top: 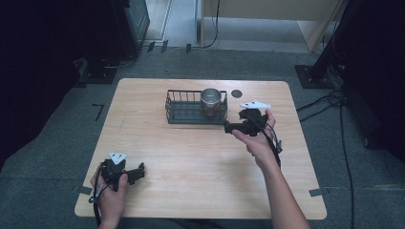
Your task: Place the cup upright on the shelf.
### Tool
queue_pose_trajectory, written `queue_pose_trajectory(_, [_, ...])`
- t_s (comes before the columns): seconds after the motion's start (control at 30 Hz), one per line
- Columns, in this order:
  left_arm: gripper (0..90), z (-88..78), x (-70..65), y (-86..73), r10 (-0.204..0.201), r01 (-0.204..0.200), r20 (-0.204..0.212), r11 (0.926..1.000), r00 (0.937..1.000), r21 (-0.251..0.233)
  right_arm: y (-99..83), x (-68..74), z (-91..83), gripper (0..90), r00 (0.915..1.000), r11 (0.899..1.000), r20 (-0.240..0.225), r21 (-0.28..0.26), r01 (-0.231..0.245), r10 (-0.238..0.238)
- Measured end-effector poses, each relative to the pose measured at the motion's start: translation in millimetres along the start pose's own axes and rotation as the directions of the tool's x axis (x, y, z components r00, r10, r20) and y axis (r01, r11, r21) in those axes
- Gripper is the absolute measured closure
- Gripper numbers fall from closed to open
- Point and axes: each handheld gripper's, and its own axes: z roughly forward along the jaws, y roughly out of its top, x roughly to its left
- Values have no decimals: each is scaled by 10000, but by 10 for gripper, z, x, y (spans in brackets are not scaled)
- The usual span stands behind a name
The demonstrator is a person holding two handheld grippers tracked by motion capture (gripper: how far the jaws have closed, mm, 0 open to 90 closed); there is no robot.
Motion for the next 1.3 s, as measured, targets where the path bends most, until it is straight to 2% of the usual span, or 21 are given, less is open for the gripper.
queue_pose_trajectory(0.23, [0, 0, 0, 0, -3, 3, 1, 10000, 10000, -7, -270, -195, -97, 0, 9991, 9992, 137, -38, -390, 390])
queue_pose_trajectory(0.6, [0, -1, 1, 0, 20, -20, -3, 10000, 10000, 16, -697, -582, -179, 0, 9930, 9950, 677, 214, -980, 964])
queue_pose_trajectory(0.8, [0, 1, -2, 1, -9, 9, -20, 10000, 10000, 11, -936, -772, -248, 0, 9875, 9898, 753, 248, -1406, 1384])
queue_pose_trajectory(0.93, [0, 1, -3, 2, -11, 11, -24, 10000, 10000, 15, -1105, -885, -275, 0, 9845, 9866, 908, 510, -1550, 1500])
queue_pose_trajectory(1.13, [0, 1, -3, 1, -12, 12, -25, 10000, 10000, 15, -1345, -1073, -327, 0, 9731, 9768, 1271, 703, -2023, 1924])
queue_pose_trajectory(1.3, [0, 1, -3, 2, -12, 12, -25, 10000, 10000, 16, -1523, -1192, -384, 0, 9679, 9759, 1697, 842, -2015, 1853])
